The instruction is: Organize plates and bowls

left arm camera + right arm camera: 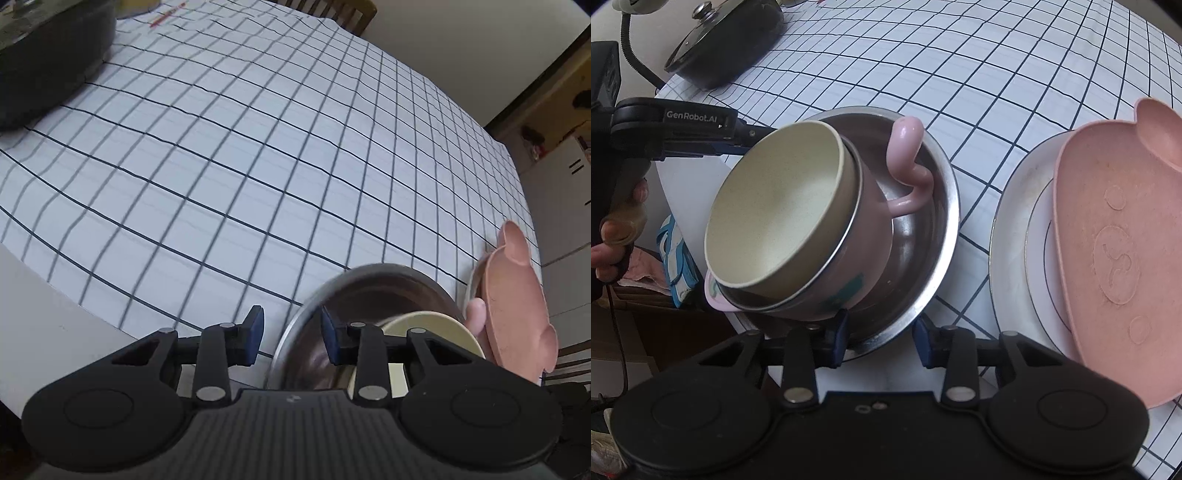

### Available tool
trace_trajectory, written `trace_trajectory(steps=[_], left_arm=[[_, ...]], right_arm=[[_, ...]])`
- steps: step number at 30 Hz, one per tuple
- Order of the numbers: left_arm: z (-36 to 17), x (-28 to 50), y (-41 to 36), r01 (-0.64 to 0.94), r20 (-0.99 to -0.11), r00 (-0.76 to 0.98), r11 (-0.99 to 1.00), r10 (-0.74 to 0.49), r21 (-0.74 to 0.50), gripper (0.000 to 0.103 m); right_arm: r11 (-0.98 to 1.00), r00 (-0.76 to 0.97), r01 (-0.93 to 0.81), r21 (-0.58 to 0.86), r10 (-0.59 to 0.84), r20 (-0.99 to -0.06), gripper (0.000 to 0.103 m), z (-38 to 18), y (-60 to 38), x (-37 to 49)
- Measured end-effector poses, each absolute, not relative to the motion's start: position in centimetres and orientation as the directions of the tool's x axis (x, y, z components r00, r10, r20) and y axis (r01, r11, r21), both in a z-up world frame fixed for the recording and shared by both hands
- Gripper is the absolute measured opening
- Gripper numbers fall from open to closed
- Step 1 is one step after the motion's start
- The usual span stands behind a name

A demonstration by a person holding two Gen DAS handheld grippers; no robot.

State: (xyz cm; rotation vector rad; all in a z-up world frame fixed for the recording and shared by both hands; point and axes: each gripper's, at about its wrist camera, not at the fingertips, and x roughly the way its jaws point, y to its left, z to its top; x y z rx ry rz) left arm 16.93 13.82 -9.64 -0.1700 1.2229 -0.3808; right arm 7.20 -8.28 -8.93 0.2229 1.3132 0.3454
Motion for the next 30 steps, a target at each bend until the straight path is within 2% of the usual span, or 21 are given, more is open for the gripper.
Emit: trace_trajectory(steps=[5,9,18,30], left_arm=[[-9.7,16.6,14.1,0.157,-0.875,0.287,0.921,-0.389,-0.358,0.026],[-9.7,16.2,14.5,0.127,-0.879,0.3,0.929,-0.37,-0.348,0.02],[-9.5,14.4,14.8,0.079,-0.893,0.322,0.949,-0.313,-0.305,0.017],[-9.1,12.0,15.3,0.027,-0.893,0.341,0.952,-0.295,-0.305,0.015]], right_arm=[[0.927,0.208,-0.111,0.359,0.374,-0.904,0.036,-9.3,-8.2,7.3],[0.93,0.216,-0.081,0.359,0.367,-0.905,0.028,-9.4,-8.7,7.4],[0.925,0.234,-0.008,0.38,0.371,-0.899,0.017,-9.5,-10.5,8.3],[0.931,0.248,-0.049,0.363,0.363,-0.898,0.011,-7.9,-11.2,9.3]])
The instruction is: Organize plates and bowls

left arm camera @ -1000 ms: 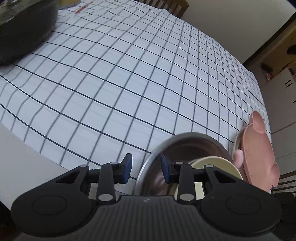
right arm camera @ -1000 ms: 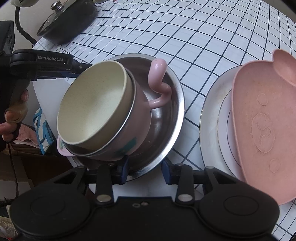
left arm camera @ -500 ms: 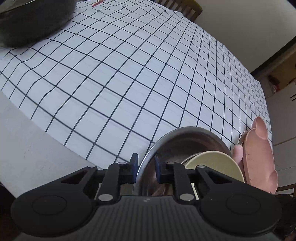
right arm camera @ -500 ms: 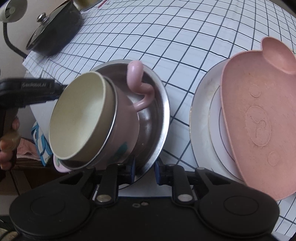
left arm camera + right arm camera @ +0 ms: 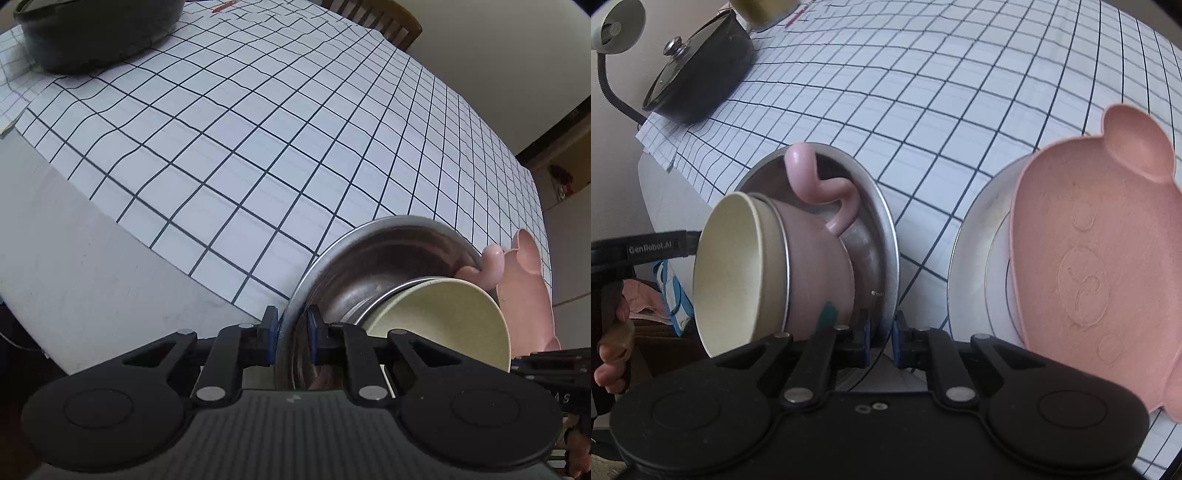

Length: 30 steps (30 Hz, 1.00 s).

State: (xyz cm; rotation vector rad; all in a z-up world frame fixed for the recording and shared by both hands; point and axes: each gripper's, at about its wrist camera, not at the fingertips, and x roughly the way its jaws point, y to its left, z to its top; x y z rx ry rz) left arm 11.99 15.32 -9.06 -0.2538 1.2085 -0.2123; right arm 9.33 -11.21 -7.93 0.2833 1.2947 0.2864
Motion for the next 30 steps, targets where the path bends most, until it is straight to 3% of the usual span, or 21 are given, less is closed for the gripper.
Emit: trace_trajectory(steps=[19,26,30], left_arm=[[-8.4,11.6,14.0,0.023,-0.903,0.346,0.964,-0.256,-0.264,0.014],[-9.2,12.5,15.4,-0.046,-0.905,0.352,0.961,-0.24,-0.273,0.014],[-8.9,12.7,15.9,-0.063,-0.895,0.367,0.953,-0.255,-0.297,0.014]], right_arm=[[0.939,0.216,-0.076,0.334,0.343,-0.914,0.008,-6.8,-12.6,12.1],[0.936,0.222,-0.111,0.335,0.352,-0.909,0.009,-7.5,-10.9,17.1],[0.937,0.237,-0.109,0.331,0.348,-0.907,0.014,-8.3,-10.4,18.8]])
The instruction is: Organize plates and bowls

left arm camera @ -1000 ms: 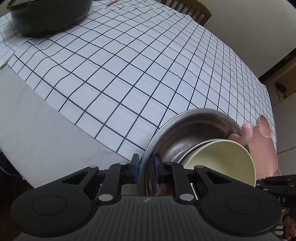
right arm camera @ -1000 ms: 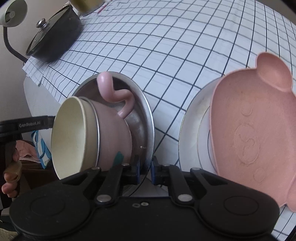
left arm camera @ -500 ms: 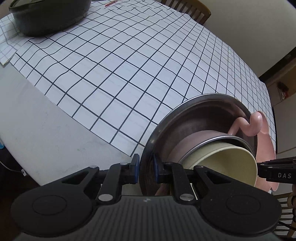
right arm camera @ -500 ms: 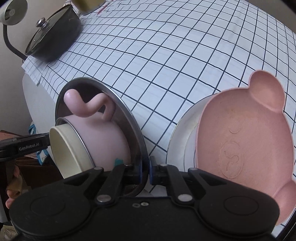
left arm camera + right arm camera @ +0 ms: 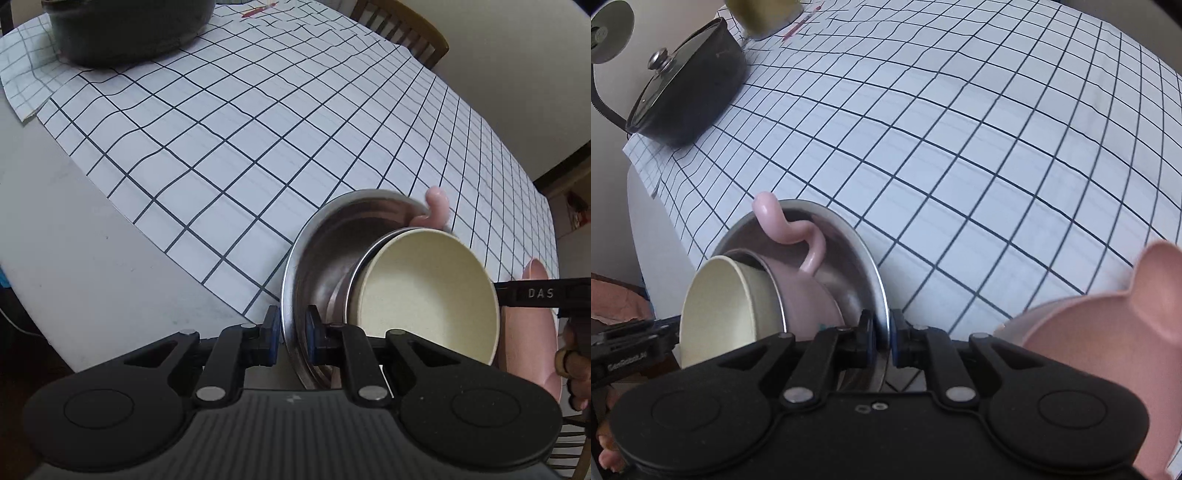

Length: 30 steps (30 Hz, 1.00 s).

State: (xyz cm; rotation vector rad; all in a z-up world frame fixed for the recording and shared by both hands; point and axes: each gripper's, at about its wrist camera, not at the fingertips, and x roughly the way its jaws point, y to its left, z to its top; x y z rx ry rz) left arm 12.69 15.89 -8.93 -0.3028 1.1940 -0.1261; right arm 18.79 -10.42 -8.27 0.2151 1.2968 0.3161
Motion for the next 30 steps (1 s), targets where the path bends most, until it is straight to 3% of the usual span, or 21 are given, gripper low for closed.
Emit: trace_trajectory(steps=[3,7,19,30], left_arm=[[-9.1,12.8,16.0,-0.067,-0.894,0.364,0.95,-0.262,-0.305,0.014],[-9.3,13.1,16.2,-0.062,-0.89,0.364,0.946,-0.275,-0.317,0.014],[-9.6,13.5,15.5,-0.046,-0.896,0.364,0.956,-0.255,-0.29,0.014],[-8.7,13.0,15.5,-0.047,-0.895,0.377,0.959,-0.241,-0.278,0.014]], right_arm=[[0.93,0.241,-0.119,0.347,0.366,-0.899,0.023,-8.4,-10.7,18.2],[0.927,0.226,-0.133,0.352,0.374,-0.899,0.026,-8.4,-10.8,16.4],[0.939,0.236,-0.16,0.304,0.336,-0.912,0.017,-9.0,-9.4,14.1],[0.935,0.263,-0.202,0.292,0.339,-0.903,0.016,-8.2,-9.5,13.9]])
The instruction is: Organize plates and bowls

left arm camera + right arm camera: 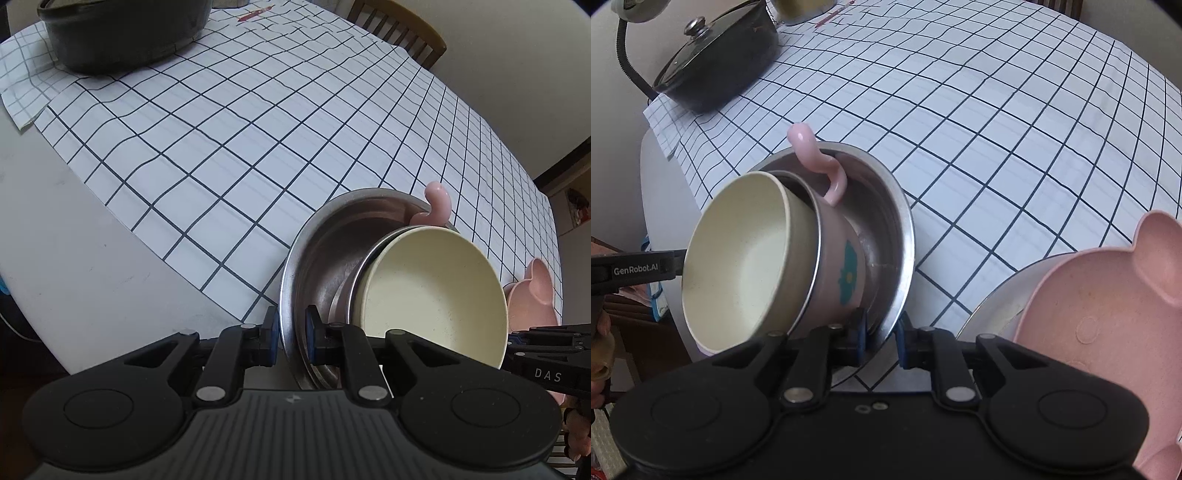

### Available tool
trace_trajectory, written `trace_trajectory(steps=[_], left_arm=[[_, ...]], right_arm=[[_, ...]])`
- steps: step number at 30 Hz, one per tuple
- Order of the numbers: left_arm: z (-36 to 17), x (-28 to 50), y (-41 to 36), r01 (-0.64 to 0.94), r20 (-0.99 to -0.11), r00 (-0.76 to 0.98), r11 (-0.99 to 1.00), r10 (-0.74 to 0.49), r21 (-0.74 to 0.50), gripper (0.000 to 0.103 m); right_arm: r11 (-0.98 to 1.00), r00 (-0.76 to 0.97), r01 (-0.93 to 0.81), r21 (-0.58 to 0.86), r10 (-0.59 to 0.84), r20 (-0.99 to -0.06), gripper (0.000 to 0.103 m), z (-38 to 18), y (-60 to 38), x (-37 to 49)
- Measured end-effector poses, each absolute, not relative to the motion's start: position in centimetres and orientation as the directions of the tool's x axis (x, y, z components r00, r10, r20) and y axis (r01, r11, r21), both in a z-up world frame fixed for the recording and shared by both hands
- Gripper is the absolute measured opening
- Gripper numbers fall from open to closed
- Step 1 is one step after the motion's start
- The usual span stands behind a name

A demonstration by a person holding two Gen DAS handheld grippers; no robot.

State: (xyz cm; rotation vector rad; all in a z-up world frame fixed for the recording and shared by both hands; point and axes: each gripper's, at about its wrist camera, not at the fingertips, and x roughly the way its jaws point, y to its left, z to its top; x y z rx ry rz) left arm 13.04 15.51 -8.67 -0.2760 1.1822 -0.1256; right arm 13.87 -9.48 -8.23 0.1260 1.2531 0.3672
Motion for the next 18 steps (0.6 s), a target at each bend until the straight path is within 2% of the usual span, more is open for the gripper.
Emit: trace_trajectory(steps=[9,18], left_arm=[[-5.5,12.9,14.0,-0.014,-0.886,0.4,0.965,-0.234,-0.261,0.014],[-2.8,13.8,8.9,0.083,-0.872,0.399,0.958,-0.284,-0.274,0.014]], right_arm=[[0.927,0.259,-0.165,0.336,0.369,-0.892,0.016,-6.0,-10.9,13.3],[0.938,0.309,-0.097,0.333,0.347,-0.886,0.016,-2.6,-15.2,12.2]])
